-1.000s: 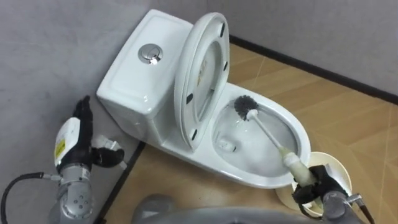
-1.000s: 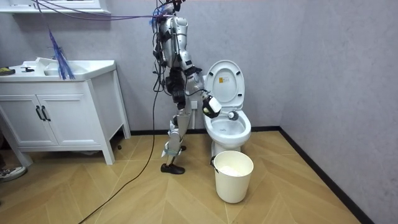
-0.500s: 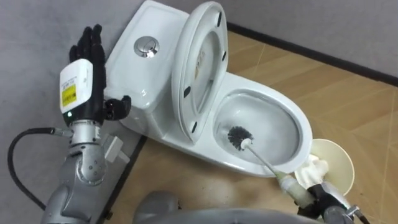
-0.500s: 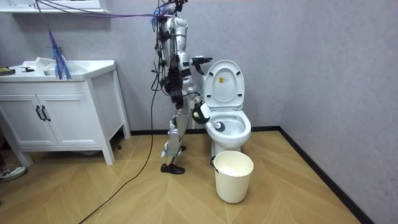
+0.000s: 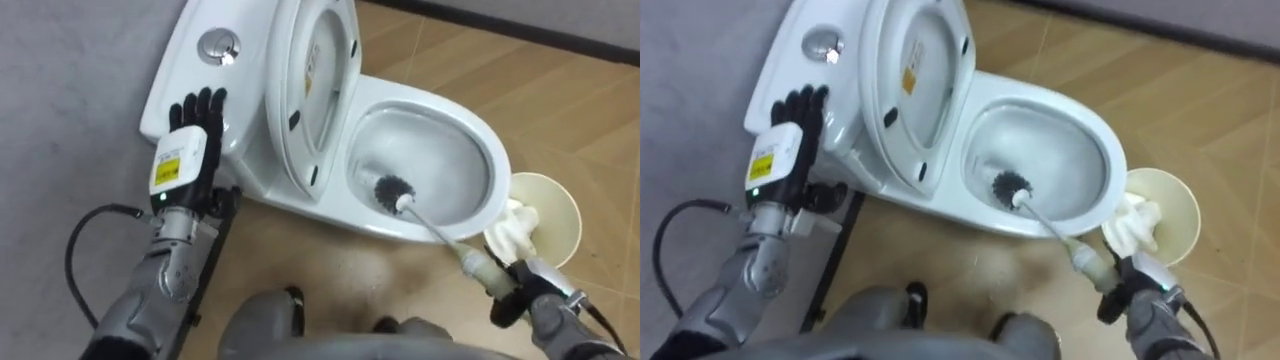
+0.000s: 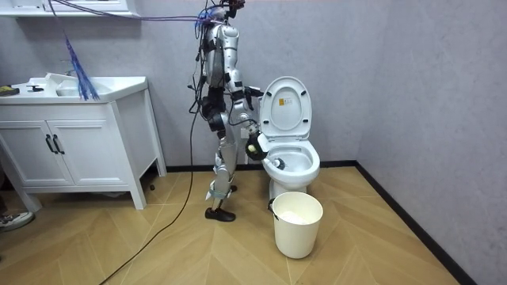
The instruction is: Brush toilet
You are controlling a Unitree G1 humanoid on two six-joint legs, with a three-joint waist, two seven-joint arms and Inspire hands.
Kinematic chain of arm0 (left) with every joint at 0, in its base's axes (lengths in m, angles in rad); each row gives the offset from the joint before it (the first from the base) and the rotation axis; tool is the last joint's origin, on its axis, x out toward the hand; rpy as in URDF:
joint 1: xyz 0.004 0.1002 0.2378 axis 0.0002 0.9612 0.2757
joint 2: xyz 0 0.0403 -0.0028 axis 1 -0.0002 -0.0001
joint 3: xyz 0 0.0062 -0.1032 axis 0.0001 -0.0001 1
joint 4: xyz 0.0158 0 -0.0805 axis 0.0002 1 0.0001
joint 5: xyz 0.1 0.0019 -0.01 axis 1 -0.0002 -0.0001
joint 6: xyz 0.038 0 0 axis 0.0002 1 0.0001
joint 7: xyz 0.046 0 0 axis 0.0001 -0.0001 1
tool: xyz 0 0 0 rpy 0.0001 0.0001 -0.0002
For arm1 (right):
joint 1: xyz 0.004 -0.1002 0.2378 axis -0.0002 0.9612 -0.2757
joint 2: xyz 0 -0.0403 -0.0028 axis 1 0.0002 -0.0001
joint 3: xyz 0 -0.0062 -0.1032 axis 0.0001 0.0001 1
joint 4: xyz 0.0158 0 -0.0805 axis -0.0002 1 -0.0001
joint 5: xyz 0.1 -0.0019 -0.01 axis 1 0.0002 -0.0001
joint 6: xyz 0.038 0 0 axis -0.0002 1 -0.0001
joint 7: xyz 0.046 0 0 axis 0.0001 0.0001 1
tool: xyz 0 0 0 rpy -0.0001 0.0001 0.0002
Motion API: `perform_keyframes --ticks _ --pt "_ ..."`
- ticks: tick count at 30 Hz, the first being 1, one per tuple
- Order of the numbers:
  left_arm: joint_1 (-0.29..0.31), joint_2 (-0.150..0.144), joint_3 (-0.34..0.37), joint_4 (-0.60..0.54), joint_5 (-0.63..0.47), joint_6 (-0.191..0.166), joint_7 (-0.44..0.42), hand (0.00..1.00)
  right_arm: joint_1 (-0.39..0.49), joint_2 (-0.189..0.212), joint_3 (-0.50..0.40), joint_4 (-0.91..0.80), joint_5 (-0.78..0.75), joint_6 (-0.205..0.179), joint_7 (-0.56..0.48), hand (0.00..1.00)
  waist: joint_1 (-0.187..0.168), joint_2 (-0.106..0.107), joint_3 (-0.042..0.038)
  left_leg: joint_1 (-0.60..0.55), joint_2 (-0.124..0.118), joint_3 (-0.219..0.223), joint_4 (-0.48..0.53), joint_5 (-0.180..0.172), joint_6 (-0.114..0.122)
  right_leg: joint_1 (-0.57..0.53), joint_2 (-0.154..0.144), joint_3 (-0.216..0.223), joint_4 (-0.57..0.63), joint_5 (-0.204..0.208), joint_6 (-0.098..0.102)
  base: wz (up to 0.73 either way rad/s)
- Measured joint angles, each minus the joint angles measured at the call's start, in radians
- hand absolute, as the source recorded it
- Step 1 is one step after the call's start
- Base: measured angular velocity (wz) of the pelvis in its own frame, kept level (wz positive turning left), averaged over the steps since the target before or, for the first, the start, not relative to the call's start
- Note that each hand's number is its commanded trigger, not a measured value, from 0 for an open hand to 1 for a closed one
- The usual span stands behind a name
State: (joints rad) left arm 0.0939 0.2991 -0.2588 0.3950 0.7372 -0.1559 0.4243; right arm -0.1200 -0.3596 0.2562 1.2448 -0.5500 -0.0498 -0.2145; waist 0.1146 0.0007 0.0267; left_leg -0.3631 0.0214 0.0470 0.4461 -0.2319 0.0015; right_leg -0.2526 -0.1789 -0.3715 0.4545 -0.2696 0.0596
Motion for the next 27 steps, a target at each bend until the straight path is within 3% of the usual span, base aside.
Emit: perform_keyframes --ticks 5,8,10,13,15,17,19,27 --pt "-0.081 0.009 -0.007 0.028 -0.001 -0.004 0.020 0.00 -0.098 -0.020 0.009 -0.021 -0.088 0.019 -0.004 1.00 0.004 0.004 0.0025 -0.133 0.000 0.009 0.076 0.005 0.010 -0.142 -0.024 0.010 0.099 -0.014 -0.022 -0.05" --pt "-0.149 0.022 -0.035 0.069 -0.001 -0.004 0.050 0.00 -0.134 -0.046 0.048 -0.072 -0.106 0.030 -0.021 1.00 0.023 0.003 0.0088 -0.200 -0.002 0.017 0.107 0.006 0.013 -0.222 -0.038 0.025 0.150 -0.023 -0.034 -0.08" --pt "-0.192 0.052 -0.068 0.092 -0.001 -0.003 0.075 0.00 -0.147 -0.075 0.098 -0.123 -0.137 0.030 -0.035 1.00 0.027 -0.001 0.0121 -0.240 -0.014 0.020 0.114 0.021 0.016 -0.278 -0.060 0.027 0.190 -0.030 -0.041 0.03" --pt "-0.210 0.087 -0.089 0.081 0.001 -0.004 0.102 0.00 -0.189 -0.100 0.120 -0.134 -0.202 0.053 -0.059 1.00 0.031 0.005 0.0117 -0.300 -0.009 0.020 0.144 0.023 0.016 -0.337 -0.063 0.030 0.222 -0.029 -0.049 0.00" --pt "-0.213 0.111 -0.099 0.055 -0.001 -0.004 0.127 0.00 -0.210 -0.139 0.165 -0.179 -0.210 0.070 -0.073 1.00 0.048 0.005 0.0119 -0.345 -0.003 0.034 0.163 0.025 0.016 -0.394 -0.063 0.049 0.248 -0.031 -0.054 -0.14" --pt "-0.216 0.120 -0.100 0.042 -0.001 -0.005 0.146 0.00 -0.232 -0.167 0.192 -0.212 -0.210 0.083 -0.078 1.00 0.061 0.000 0.0158 -0.377 -0.001 0.039 0.171 0.025 0.016 -0.432 -0.064 0.056 0.262 -0.032 -0.058 -0.09" --pt "-0.219 0.129 -0.103 0.024 -0.001 -0.008 0.166 0.00 -0.258 -0.186 0.221 -0.248 -0.210 0.113 -0.092 1.00 0.068 0.002 0.0147 -0.413 0.000 0.037 0.179 0.028 0.014 -0.467 -0.065 0.057 0.276 -0.036 -0.062 0.06" --pt "-0.216 0.153 -0.131 -0.024 0.002 -0.008 0.243 0.00 -0.274 -0.199 0.252 -0.294 -0.223 0.184 -0.134 1.00 0.087 0.006 0.0140 -0.472 0.005 0.026 0.183 0.031 0.010 -0.509 -0.063 0.030 0.272 -0.040 -0.069 0.06"
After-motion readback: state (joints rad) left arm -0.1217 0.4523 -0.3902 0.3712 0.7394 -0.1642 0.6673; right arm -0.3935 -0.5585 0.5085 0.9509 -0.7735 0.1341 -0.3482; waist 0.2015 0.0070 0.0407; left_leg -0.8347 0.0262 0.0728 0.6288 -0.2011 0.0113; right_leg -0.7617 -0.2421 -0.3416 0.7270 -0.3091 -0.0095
